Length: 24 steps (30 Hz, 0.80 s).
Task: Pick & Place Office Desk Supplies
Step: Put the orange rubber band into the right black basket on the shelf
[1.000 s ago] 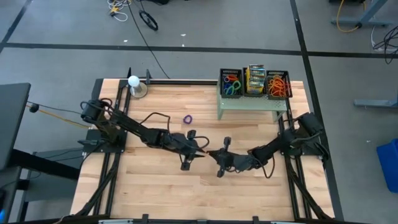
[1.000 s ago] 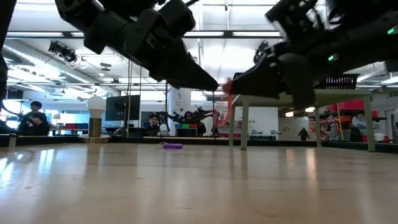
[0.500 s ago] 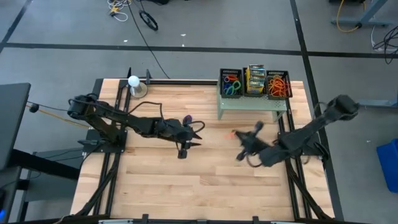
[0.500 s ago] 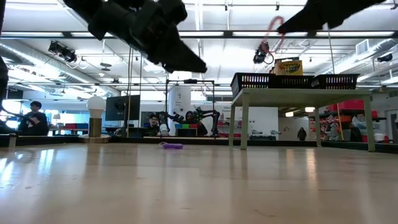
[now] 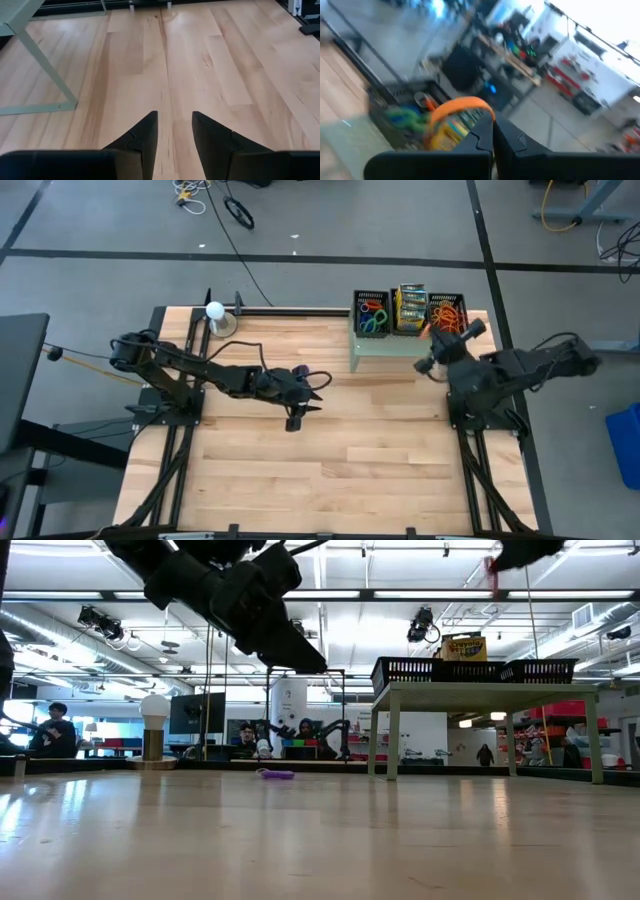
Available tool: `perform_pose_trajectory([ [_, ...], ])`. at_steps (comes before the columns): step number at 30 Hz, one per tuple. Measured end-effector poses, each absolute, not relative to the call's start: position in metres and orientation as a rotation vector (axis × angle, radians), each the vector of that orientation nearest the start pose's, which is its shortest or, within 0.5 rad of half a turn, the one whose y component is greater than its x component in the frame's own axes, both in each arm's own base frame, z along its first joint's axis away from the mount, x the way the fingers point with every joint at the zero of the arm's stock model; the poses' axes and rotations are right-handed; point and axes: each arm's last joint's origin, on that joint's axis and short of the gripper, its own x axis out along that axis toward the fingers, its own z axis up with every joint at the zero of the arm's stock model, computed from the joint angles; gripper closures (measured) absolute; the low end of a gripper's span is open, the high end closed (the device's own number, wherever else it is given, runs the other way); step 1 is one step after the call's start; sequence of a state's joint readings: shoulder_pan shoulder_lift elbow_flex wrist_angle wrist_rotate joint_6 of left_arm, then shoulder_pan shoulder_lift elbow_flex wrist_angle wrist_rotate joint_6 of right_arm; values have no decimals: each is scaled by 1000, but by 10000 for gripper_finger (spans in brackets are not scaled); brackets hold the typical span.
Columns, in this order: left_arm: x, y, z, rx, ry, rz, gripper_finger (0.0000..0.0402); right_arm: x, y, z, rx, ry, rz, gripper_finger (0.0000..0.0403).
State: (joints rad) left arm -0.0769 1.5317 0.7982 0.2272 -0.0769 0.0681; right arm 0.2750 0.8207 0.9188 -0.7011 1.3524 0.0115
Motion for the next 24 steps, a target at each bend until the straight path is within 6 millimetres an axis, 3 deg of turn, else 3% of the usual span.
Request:
perform_pose_trajectory([
  [11,316,-22,201,108,504,-17,272,119,-61,323,-263,769,-1318,401],
  [19,316,-18,201,97,502,-1,272,122,-92,289,-262,975,-1400,394],
  [24,316,-18,201,95,502,-2,272,127,-102,279,-250,993,-1437,371],
])
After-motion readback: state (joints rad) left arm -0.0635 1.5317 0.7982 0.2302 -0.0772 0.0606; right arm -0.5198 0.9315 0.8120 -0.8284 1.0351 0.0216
